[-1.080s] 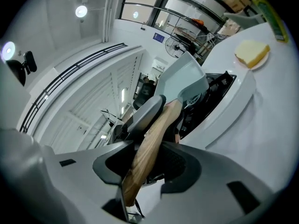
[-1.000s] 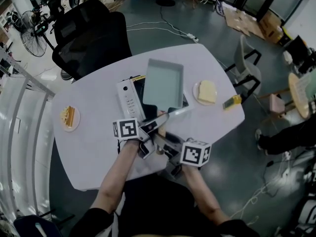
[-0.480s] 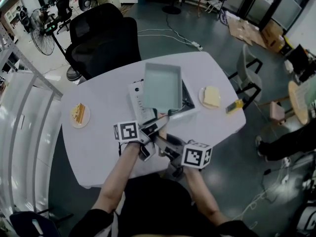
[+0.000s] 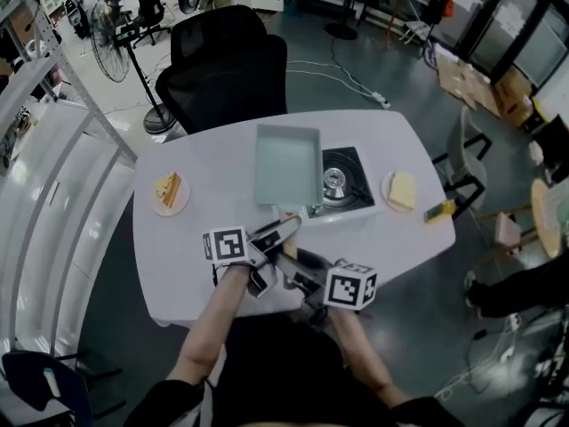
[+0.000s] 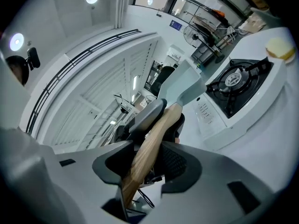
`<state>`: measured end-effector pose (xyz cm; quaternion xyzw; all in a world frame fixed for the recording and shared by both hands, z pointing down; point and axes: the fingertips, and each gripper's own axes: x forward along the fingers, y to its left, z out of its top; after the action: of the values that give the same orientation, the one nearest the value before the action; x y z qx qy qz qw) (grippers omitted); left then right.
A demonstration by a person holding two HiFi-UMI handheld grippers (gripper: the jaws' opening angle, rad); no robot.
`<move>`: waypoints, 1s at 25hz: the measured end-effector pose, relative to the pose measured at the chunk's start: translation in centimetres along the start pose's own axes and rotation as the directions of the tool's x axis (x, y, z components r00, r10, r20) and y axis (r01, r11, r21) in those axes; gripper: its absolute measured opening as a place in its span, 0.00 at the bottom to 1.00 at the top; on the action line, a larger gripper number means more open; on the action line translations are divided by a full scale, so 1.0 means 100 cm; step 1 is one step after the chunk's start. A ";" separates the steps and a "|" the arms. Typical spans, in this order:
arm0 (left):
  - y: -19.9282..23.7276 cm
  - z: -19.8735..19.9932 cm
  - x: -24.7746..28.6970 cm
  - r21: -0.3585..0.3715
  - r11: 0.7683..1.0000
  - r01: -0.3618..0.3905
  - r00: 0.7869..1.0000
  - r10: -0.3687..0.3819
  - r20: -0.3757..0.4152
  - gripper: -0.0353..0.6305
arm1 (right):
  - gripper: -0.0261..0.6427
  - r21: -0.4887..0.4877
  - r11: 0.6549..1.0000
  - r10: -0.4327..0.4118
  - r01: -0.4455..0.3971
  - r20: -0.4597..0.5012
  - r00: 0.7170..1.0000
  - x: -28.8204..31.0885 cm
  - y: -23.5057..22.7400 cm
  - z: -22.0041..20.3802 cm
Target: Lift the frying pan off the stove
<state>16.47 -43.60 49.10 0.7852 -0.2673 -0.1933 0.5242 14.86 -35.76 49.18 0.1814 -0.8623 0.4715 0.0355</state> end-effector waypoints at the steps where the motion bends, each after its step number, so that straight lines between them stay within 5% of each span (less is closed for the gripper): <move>1: 0.001 0.002 -0.008 -0.001 1.000 -0.006 1.000 0.006 0.015 0.37 | 0.29 -0.008 1.000 0.016 -0.016 -0.013 1.000 0.006 0.006 -0.003; 14: 0.011 0.024 -0.128 -0.022 0.997 -0.072 0.975 0.075 0.209 0.37 | 0.30 -0.042 0.989 0.129 -0.140 -0.195 0.972 0.078 0.066 -0.062; 20: 0.026 0.017 -0.199 -0.017 0.991 -0.130 0.961 0.130 0.246 0.38 | 0.30 -0.036 0.985 0.154 -0.168 -0.246 0.957 0.113 0.090 -0.113; 25: 0.026 0.011 -0.234 -0.040 0.994 -0.103 0.954 0.110 0.278 0.38 | 0.30 -0.038 0.981 0.173 -0.190 -0.272 0.947 0.130 0.109 -0.138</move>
<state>-3.03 -30.69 51.64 0.7279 -0.3780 -0.2770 0.5005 -2.60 -22.63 51.09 0.0346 -0.8772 0.4652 0.1139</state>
